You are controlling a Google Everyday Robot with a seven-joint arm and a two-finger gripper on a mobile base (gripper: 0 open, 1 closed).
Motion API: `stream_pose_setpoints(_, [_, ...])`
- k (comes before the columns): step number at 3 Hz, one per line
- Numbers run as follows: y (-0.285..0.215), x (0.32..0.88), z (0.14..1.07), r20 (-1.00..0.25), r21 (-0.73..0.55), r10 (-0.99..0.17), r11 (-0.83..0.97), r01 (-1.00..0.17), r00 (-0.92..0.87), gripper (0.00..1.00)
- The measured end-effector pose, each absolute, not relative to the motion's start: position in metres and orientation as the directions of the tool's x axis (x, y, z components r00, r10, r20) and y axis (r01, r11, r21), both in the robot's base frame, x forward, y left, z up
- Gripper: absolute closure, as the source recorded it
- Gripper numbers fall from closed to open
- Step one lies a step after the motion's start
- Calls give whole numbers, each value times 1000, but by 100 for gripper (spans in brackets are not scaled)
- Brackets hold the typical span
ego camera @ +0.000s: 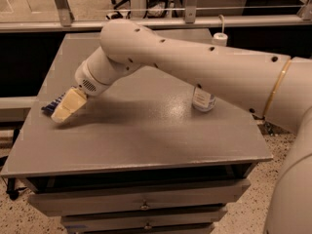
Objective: Move rxbar blueberry near apple
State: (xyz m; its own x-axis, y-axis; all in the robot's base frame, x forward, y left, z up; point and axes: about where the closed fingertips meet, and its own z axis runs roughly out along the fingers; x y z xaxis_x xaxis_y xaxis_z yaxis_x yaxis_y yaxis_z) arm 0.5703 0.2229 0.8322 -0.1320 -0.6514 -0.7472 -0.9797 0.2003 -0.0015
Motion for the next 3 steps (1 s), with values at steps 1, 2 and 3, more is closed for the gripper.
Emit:
stream_pose_setpoints(1, [221,571,830,-752,4,-643,215,-977,-145,17])
stream_pose_setpoints(2, [218,570,830,-758,6,-634,230,-973,-154,40])
stream_pose_setpoints(3, [215,570,831,-761,8,-628,243,-970,-163,64])
